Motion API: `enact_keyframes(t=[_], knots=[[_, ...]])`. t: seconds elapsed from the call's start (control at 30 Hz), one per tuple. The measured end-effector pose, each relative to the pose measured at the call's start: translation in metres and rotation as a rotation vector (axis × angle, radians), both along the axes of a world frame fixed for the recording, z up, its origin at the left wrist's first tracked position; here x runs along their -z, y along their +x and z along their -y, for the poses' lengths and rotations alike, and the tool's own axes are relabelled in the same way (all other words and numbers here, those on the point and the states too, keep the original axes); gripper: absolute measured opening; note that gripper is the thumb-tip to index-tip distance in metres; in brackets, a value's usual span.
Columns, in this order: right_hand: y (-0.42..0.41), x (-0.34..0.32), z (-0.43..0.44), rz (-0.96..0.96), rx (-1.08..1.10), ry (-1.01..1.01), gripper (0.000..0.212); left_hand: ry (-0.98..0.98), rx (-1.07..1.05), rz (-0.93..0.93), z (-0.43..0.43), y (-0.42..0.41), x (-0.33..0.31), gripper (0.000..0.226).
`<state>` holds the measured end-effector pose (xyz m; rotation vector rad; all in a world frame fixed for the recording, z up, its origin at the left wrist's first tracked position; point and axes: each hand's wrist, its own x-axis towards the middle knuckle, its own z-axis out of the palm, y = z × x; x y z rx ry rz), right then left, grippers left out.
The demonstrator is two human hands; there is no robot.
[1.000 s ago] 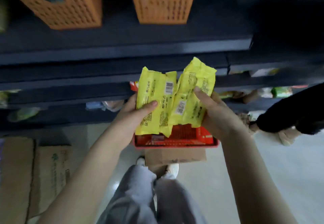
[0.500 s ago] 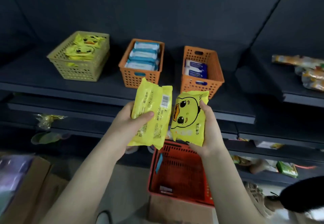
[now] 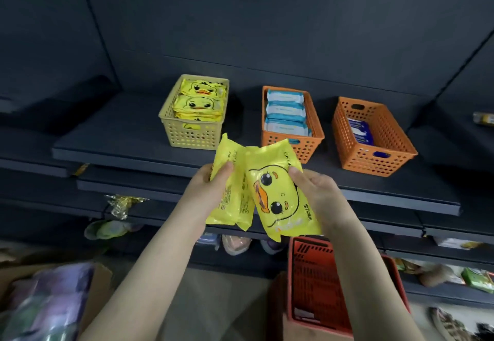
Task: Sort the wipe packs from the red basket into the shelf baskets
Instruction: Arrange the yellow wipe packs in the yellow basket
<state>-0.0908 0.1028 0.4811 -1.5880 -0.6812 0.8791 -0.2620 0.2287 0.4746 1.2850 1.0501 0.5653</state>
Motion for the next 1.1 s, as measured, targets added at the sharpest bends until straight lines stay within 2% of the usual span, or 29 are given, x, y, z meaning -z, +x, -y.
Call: enact_keyframes(t=[0.1, 0.17, 0.27, 0.3, 0.37, 0.47, 0.57, 0.63, 0.73, 0.87, 0.93, 1.03, 1.1], knots=[[-0.008, -0.011, -0.021, 0.122, -0.14, -0.032, 0.035, -0.061, 0.099, -0.012, -0.011, -0.009, -0.011, 0.05], [-0.009, -0.019, -0.037, 0.174, -0.206, -0.058, 0.048, -0.075, 0.125, 0.028, -0.021, -0.013, -0.01, 0.054], [-0.009, -0.028, -0.059, 0.323, -0.237, -0.067, 0.084, -0.074, 0.049, 0.129, -0.035, -0.013, -0.006, 0.031], [-0.008, -0.029, -0.066, 0.356, -0.225, -0.054, 0.091, -0.079, 0.001, 0.16, -0.039, -0.011, -0.005, 0.024], [-0.003, -0.027, -0.078, 0.343, -0.178, -0.013, 0.09, -0.075, -0.087, 0.2, -0.051, -0.005, -0.005, 0.017], [0.012, -0.014, -0.094, 0.217, -0.084, 0.032, 0.068, -0.053, -0.203, 0.292, -0.074, 0.007, -0.005, 0.019], [0.021, 0.001, -0.12, -0.236, 0.024, 0.114, 0.041, -0.04, -0.285, 0.379, -0.103, 0.023, -0.008, 0.025], [0.023, 0.006, -0.142, -0.526, -0.021, 0.217, 0.042, -0.044, -0.323, 0.415, -0.12, 0.038, -0.01, 0.027], [0.028, 0.006, -0.182, -0.737, -0.097, 0.288, 0.053, -0.024, -0.36, 0.452, -0.147, 0.062, -0.016, 0.025], [0.047, 0.01, -0.231, -0.83, 0.029, 0.347, 0.043, -0.044, -0.485, 0.454, -0.182, 0.082, -0.018, 0.03], [0.051, 0.009, -0.251, -0.823, 0.019, 0.351, 0.037, -0.071, -0.559, 0.486, -0.196, 0.09, -0.016, 0.036], [0.051, 0.004, -0.271, -0.877, -0.059, 0.384, 0.04, -0.103, -0.689, 0.507, -0.21, 0.099, -0.011, 0.029], [0.051, 0.003, -0.284, -0.824, -0.068, 0.365, 0.04, -0.093, -0.728, 0.474, -0.22, 0.104, -0.01, 0.026]])
